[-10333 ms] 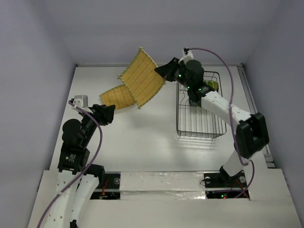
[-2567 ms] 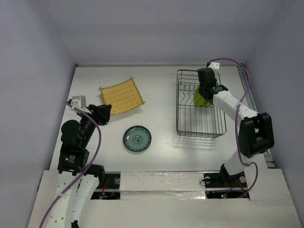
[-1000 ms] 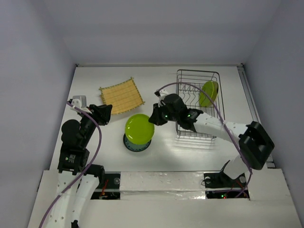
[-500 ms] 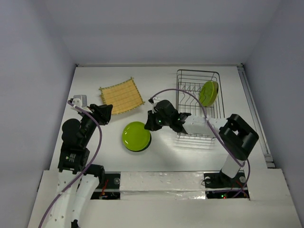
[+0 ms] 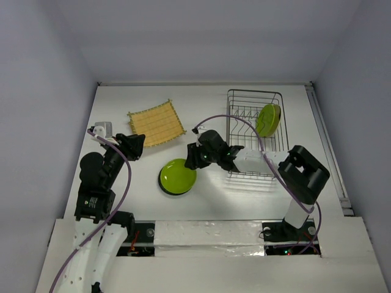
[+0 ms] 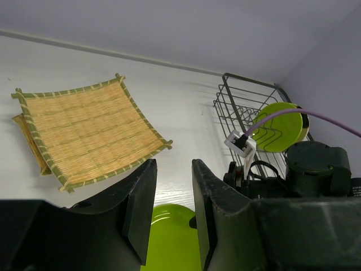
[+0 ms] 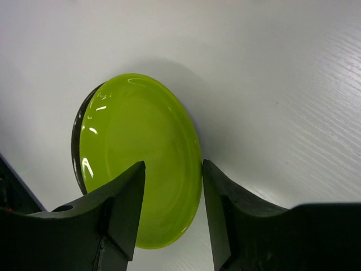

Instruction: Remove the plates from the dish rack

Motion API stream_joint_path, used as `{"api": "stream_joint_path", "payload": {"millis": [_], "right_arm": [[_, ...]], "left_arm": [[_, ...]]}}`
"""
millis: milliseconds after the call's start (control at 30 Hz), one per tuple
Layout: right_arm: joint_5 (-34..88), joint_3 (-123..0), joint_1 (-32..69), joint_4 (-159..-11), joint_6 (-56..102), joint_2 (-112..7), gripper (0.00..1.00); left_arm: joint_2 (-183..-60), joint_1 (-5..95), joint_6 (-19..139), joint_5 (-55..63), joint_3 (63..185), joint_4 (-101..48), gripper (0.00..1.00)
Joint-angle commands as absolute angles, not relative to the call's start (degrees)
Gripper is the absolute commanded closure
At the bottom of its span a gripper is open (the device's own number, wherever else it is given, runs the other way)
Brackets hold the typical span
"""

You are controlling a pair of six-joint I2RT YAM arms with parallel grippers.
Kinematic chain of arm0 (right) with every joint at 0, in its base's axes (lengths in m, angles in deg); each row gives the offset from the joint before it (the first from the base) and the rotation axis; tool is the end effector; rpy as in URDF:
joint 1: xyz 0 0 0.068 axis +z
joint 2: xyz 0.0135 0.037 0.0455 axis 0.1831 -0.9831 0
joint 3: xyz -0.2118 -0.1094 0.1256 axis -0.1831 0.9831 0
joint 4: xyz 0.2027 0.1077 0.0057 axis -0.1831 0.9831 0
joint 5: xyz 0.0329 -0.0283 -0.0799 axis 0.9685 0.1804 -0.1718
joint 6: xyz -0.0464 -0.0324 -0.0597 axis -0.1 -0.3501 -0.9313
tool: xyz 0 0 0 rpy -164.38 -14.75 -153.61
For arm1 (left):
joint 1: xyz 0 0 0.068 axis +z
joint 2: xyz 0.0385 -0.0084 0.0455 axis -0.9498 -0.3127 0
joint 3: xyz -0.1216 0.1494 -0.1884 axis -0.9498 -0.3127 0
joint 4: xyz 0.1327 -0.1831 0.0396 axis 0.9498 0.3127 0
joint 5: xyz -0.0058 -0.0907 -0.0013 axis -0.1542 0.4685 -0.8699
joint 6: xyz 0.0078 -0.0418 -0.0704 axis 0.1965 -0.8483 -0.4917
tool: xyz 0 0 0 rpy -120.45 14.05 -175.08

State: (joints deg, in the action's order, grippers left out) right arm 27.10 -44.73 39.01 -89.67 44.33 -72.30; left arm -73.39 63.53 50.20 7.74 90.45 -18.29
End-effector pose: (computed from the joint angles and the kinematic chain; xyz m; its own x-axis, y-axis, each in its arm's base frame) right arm 0.2398 0.2969 0.1840 -0.7397 -0.1485 -0.6564 -0.5408 0.7117 0.4484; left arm 0.1221 -0.0330 0.3477 -0.0321 -0.3502 -0.9361 0.3618 0.8690 -0.3375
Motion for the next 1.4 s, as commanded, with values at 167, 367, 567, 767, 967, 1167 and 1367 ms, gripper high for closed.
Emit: {"api": "stream_joint_path", "payload": {"millis": [167, 367, 567, 767, 967, 1167, 1367], "right_arm": [[19.8, -46.3, 39.1, -86.7, 41.5, -66.6, 0.26], [14.3, -46.2, 39.1, -84.3, 39.9, -60.7, 0.55], [-4.3, -51.3, 37.6, -75.7, 31.7, -52.4, 1.0], [-17.2, -55.7, 22.2, -66.9, 30.2, -50.2, 1.0], [-21.5, -59.7, 12.1, -63.2, 29.2, -53.5, 0.69], [-18.8, -63.8, 6.7, -62.3, 27.6, -59.4, 0.59], [-15.7, -64.4, 4.0, -63.6, 27.5, -63.5, 0.6]], "left_arm": [[-73.6, 63.7, 50.3, 8.7, 91.7, -21.5, 0.71], [-73.1, 63.7, 50.3, 8.5, 91.8, -21.3, 0.71], [-72.9, 63.7, 50.3, 8.7, 91.7, -21.3, 0.73], [-72.2, 63.7, 50.3, 7.4, 91.9, -20.9, 1.0], [-72.1, 63.7, 50.3, 7.4, 91.9, -20.8, 1.0], [-72.2, 63.2, 50.6, 7.5, 92.0, -20.6, 0.86], [-72.3, 63.2, 50.6, 7.6, 92.1, -20.7, 0.8]]}}
